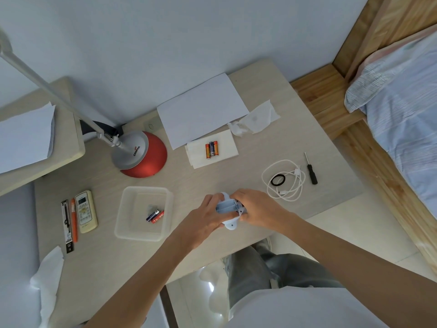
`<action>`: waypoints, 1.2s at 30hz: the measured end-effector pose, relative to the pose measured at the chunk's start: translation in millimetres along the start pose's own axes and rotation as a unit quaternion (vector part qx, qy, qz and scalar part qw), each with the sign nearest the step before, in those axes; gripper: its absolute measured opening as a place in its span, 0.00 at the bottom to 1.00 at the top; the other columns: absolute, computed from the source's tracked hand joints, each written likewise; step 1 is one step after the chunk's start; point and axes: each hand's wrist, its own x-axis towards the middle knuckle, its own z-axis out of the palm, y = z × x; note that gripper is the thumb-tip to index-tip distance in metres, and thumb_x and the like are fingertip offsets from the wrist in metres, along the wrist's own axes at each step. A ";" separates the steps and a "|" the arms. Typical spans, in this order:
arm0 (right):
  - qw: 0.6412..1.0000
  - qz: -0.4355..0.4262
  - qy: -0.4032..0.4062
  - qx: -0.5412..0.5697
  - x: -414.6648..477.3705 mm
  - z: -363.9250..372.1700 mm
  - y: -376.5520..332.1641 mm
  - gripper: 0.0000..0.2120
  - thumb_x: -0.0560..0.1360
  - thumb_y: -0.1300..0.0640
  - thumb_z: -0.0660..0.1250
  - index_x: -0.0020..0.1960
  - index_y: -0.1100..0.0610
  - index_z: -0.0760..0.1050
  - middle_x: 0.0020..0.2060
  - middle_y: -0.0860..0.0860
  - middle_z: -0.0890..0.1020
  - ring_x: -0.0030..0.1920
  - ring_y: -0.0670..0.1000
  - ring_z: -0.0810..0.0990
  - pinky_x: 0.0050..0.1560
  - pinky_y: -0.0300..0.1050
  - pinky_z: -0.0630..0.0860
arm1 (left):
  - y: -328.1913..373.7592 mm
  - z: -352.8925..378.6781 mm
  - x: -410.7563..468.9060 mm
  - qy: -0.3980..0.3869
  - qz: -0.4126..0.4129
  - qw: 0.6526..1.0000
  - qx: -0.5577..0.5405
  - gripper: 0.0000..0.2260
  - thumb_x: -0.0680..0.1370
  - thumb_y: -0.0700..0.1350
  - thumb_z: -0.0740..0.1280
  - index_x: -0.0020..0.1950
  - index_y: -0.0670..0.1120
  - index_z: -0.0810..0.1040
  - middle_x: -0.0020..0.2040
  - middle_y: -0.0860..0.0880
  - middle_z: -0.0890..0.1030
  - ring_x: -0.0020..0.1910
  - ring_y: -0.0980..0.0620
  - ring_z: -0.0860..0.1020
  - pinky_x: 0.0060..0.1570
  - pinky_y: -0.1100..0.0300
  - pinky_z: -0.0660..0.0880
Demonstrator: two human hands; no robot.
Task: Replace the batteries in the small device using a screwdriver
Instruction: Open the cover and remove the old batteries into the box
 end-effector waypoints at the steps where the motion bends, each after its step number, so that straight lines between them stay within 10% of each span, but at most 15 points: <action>1: 1.000 -0.001 0.001 -0.001 0.0 0.1 0.1 0.13 0.76 0.56 0.75 0.59 0.56 0.77 0.48 0.49 0.81 0.43 0.50 0.79 0.45 0.42 0.74 | 0.1 -2.0 0.8 0.004 0.004 1.000 -0.003 0.43 0.68 0.48 0.87 0.77 0.61 0.68 0.69 0.45 0.69 0.57 0.45 0.85 0.44 0.54 0.89; 14: 1.000 -0.015 -0.001 0.004 -1.1 -0.5 -0.4 0.15 0.76 0.54 0.75 0.60 0.56 0.77 0.49 0.50 0.82 0.45 0.48 0.78 0.48 0.40 0.72 | -3.9 -4.1 2.2 -0.004 0.028 0.999 0.018 0.34 0.75 0.49 0.82 0.77 0.62 0.70 0.72 0.44 0.69 0.64 0.45 0.78 0.55 0.51 0.88; 19: 1.000 0.000 -0.008 0.007 -2.9 -0.5 1.4 0.17 0.76 0.55 0.75 0.62 0.54 0.77 0.51 0.50 0.82 0.47 0.48 0.80 0.51 0.42 0.77 | 4.6 -8.8 0.7 0.049 -0.013 0.997 -0.058 0.38 0.72 0.46 0.85 0.73 0.57 0.63 0.67 0.44 0.73 0.52 0.42 0.86 0.48 0.48 0.89; 25: 1.000 0.004 -0.007 -0.005 -2.2 -3.4 -3.3 0.16 0.75 0.54 0.76 0.61 0.53 0.78 0.49 0.48 0.82 0.46 0.48 0.80 0.51 0.46 0.81 | -1.4 8.5 -6.6 0.082 -0.045 0.995 -0.041 0.23 0.83 0.58 0.71 0.77 0.55 0.73 0.77 0.46 0.72 0.68 0.46 0.81 0.54 0.53 0.87; 36: 1.000 0.017 -0.007 -0.008 -2.7 -4.2 -8.1 0.17 0.75 0.52 0.74 0.63 0.51 0.77 0.52 0.48 0.82 0.50 0.50 0.81 0.52 0.48 0.80 | 50.0 41.2 2.2 0.221 -0.102 0.970 -0.006 0.18 0.78 0.45 0.79 0.67 0.44 0.84 0.73 0.38 0.80 0.72 0.38 0.79 0.65 0.45 0.83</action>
